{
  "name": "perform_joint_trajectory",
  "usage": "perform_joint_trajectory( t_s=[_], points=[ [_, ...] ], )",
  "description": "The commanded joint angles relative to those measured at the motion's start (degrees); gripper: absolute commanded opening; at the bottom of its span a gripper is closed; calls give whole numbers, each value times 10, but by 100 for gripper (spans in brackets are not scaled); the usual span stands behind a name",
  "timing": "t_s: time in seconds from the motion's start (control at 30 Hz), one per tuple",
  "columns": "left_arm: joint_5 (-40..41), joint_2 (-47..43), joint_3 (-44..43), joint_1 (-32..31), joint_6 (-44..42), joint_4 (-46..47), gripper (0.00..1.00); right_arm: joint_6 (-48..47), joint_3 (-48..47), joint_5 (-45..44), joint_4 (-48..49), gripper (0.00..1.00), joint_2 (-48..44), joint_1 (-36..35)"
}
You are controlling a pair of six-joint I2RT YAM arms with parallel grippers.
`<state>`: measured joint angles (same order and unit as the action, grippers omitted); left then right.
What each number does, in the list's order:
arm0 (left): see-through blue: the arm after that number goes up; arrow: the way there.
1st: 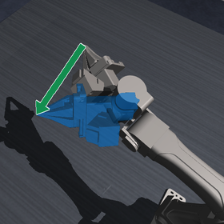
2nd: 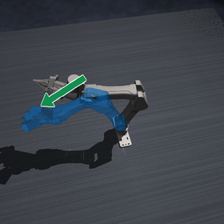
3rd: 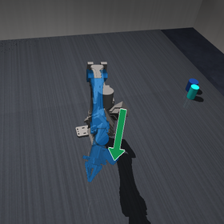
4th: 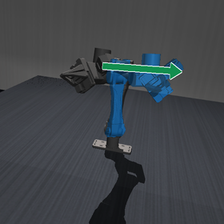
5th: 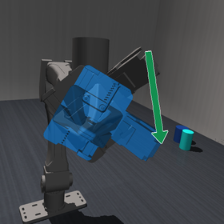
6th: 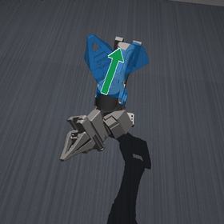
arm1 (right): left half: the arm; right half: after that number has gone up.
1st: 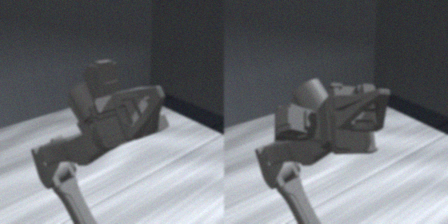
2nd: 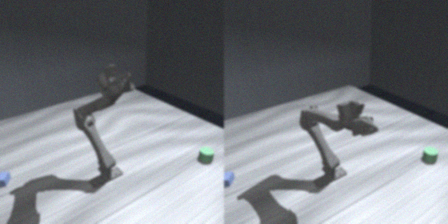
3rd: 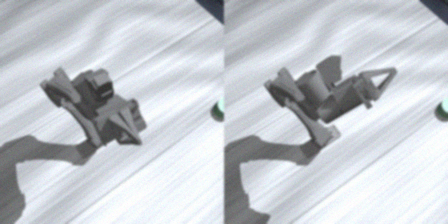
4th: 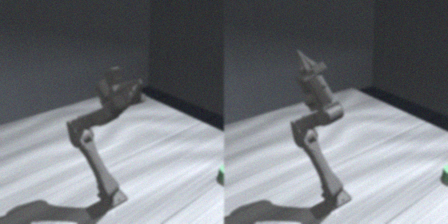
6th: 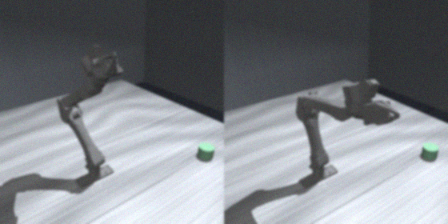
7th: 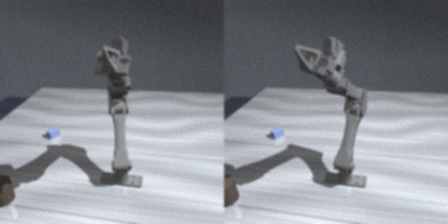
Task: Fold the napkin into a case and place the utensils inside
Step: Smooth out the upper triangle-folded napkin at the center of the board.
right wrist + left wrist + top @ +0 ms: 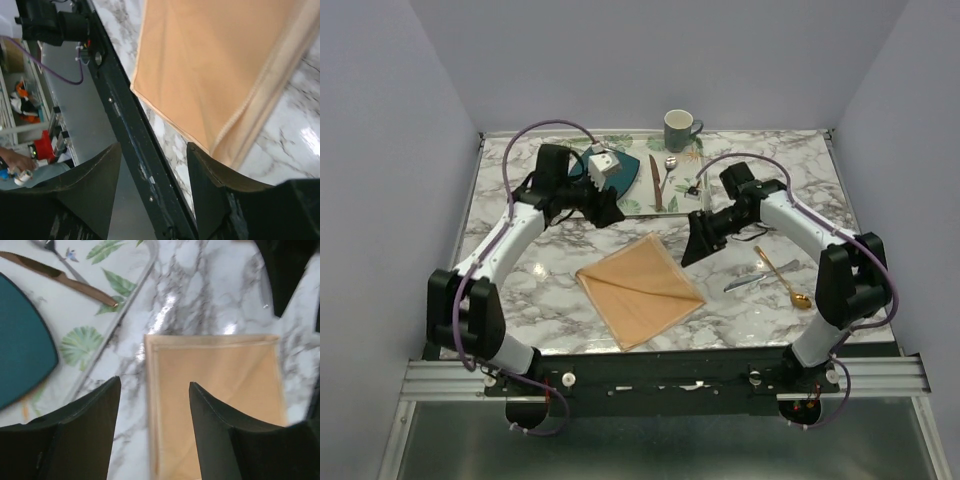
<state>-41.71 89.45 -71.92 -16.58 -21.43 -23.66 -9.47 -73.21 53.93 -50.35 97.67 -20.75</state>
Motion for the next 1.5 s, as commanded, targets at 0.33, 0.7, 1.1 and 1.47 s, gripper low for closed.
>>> perform_joint_trajectory(
  t_s=[0.33, 0.7, 1.1, 1.47],
  points=[
    [-145, -148, 395, 17, 504, 288, 76, 131, 79, 63, 224, 82, 56, -162],
    [-144, -37, 386, 20, 516, 368, 74, 125, 57, 64, 231, 81, 127, -158],
    [-144, 47, 383, 68, 497, 368, 72, 122, 91, 106, 231, 80, 167, -104],
    [-135, 107, 376, 98, 499, 369, 70, 68, 125, 92, 184, 79, 187, -46]
  ],
)
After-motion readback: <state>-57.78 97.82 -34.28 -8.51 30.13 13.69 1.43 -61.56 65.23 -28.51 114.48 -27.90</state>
